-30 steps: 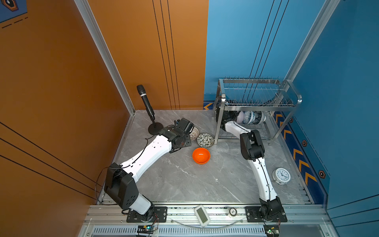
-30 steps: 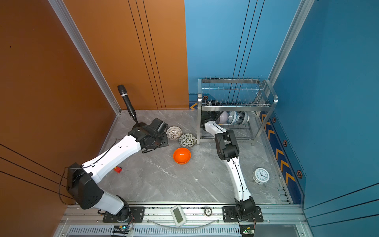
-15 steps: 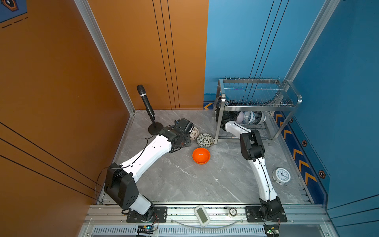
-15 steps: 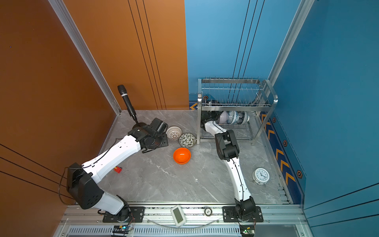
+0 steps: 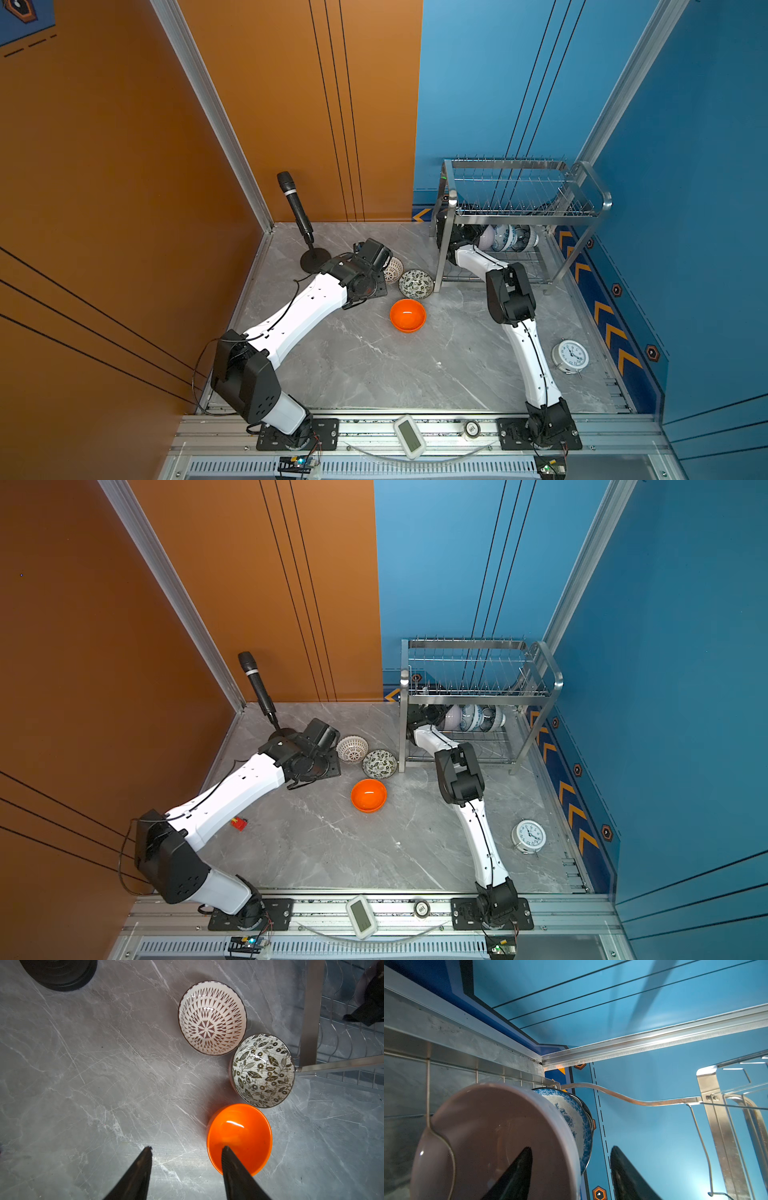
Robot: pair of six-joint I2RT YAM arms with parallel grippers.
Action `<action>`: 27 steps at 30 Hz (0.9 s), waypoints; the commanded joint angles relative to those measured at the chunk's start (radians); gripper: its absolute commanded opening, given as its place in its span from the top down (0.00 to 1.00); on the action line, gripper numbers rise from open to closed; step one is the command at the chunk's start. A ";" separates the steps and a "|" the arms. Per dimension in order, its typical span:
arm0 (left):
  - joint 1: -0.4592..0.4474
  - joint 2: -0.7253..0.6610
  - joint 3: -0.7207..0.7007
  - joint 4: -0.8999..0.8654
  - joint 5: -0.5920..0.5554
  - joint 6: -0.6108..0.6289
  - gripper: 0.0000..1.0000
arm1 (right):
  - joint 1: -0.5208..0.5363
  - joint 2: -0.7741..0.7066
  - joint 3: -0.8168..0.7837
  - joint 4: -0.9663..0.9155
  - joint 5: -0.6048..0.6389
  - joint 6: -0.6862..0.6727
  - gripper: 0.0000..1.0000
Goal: Load bowls into a dish rack
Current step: Place the bowl in the dish rack.
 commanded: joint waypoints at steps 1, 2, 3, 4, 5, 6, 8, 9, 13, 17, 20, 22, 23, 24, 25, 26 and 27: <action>0.011 -0.028 -0.013 -0.019 0.015 0.013 0.45 | 0.009 -0.062 0.039 -0.086 0.009 0.092 0.37; 0.012 -0.029 -0.015 -0.018 0.015 0.012 0.45 | 0.009 -0.064 0.042 -0.098 0.007 0.099 0.36; 0.011 -0.028 -0.014 -0.018 0.016 0.012 0.44 | 0.009 -0.065 0.044 -0.105 0.009 0.104 0.35; 0.012 -0.028 -0.017 -0.018 0.019 0.012 0.45 | 0.009 -0.069 0.046 -0.113 0.009 0.113 0.34; 0.012 -0.028 -0.016 -0.019 0.020 0.012 0.44 | 0.009 -0.073 0.045 -0.125 0.006 0.124 0.34; 0.010 -0.029 -0.017 -0.019 0.021 0.011 0.45 | 0.009 -0.077 0.047 -0.138 0.004 0.139 0.33; 0.010 -0.032 -0.021 -0.018 0.021 0.009 0.44 | 0.009 -0.086 0.049 -0.173 -0.002 0.172 0.33; 0.010 -0.035 -0.024 -0.018 0.021 0.009 0.45 | 0.009 -0.090 0.054 -0.197 -0.007 0.195 0.33; 0.010 -0.044 -0.032 -0.018 0.018 0.007 0.44 | 0.009 -0.098 0.082 -0.314 -0.027 0.296 0.33; 0.011 -0.051 -0.039 -0.019 0.016 0.006 0.44 | 0.012 -0.110 0.091 -0.379 -0.047 0.367 0.31; 0.010 -0.052 -0.039 -0.018 0.020 0.007 0.44 | 0.014 -0.114 0.102 -0.438 -0.061 0.421 0.30; 0.011 -0.052 -0.040 -0.018 0.021 0.009 0.44 | 0.015 -0.119 0.108 -0.483 -0.068 0.460 0.28; 0.011 -0.052 -0.040 -0.019 0.022 0.008 0.44 | 0.015 -0.122 0.108 -0.499 -0.073 0.474 0.28; 0.011 -0.053 -0.040 -0.019 0.022 0.009 0.44 | 0.015 -0.126 0.108 -0.511 -0.078 0.487 0.27; 0.010 -0.054 -0.041 -0.019 0.022 0.009 0.44 | 0.015 -0.130 0.108 -0.524 -0.082 0.504 0.27; 0.010 -0.054 -0.040 -0.019 0.022 0.011 0.44 | 0.016 -0.132 0.109 -0.540 -0.090 0.518 0.26; 0.011 -0.055 -0.041 -0.018 0.023 0.013 0.44 | 0.017 -0.135 0.108 -0.549 -0.094 0.529 0.25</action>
